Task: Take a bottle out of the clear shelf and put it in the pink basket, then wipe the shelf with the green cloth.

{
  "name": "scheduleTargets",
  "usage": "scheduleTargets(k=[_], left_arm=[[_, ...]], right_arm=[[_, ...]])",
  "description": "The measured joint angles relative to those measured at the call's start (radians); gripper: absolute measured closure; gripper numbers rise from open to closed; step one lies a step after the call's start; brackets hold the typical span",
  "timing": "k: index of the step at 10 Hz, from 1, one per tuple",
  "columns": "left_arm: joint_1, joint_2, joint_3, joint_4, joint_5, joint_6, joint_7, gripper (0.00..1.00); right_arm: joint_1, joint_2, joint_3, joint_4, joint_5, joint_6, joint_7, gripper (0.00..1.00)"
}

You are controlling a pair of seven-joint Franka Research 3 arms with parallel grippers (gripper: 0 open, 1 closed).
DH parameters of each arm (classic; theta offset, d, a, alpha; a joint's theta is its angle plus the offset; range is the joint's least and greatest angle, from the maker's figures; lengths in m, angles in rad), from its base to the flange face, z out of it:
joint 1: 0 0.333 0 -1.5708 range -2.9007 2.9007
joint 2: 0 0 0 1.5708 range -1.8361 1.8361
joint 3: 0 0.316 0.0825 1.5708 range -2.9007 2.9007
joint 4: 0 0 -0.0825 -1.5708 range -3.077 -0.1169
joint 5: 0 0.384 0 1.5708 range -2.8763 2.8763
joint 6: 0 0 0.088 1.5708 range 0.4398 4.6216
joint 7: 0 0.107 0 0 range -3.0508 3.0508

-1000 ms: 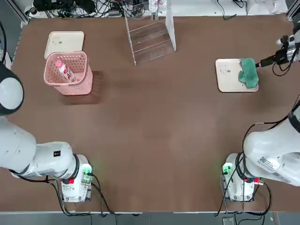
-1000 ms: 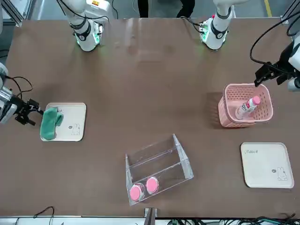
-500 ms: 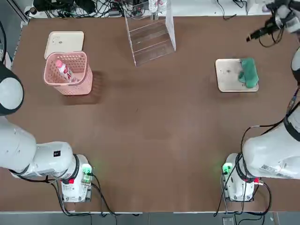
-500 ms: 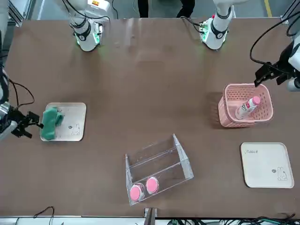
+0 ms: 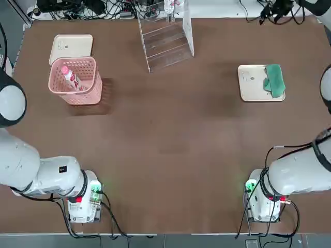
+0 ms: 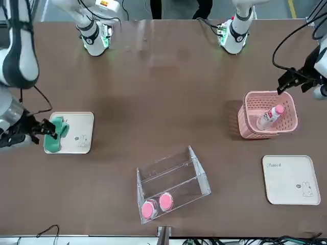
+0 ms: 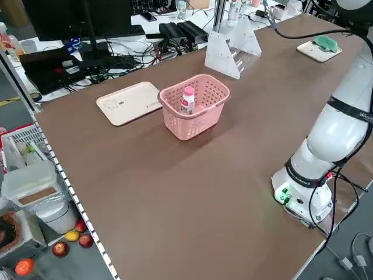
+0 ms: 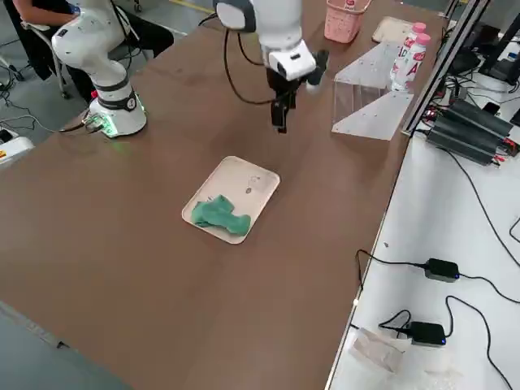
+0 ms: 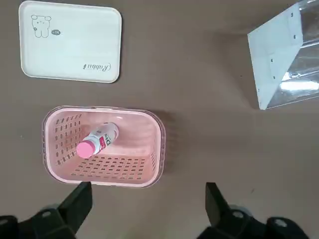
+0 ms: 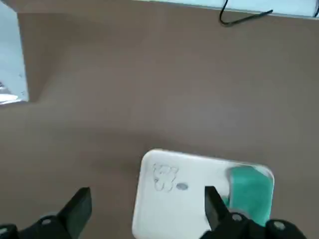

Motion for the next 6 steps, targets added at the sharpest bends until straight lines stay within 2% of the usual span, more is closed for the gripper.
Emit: scheduleTargets(k=[1,3,4,6], left_arm=[[0.0,0.0,0.0,0.0,0.0,0.0,0.0,0.0],[0.0,0.0,0.0,0.0,0.0,0.0,0.0,0.0],[0.0,0.0,0.0,0.0,0.0,0.0,0.0,0.0],[0.0,0.0,0.0,0.0,0.0,0.0,0.0,0.0]], right_arm=[[0.043,-0.038,0.003,0.068,-0.031,-0.129,0.054,0.0],[0.065,-0.085,0.019,0.188,-0.066,-0.319,0.072,0.0],[0.066,-0.089,0.033,0.23,-0.069,-0.384,0.085,0.0],[0.062,-0.088,0.069,0.251,-0.071,-0.43,0.195,0.0]])
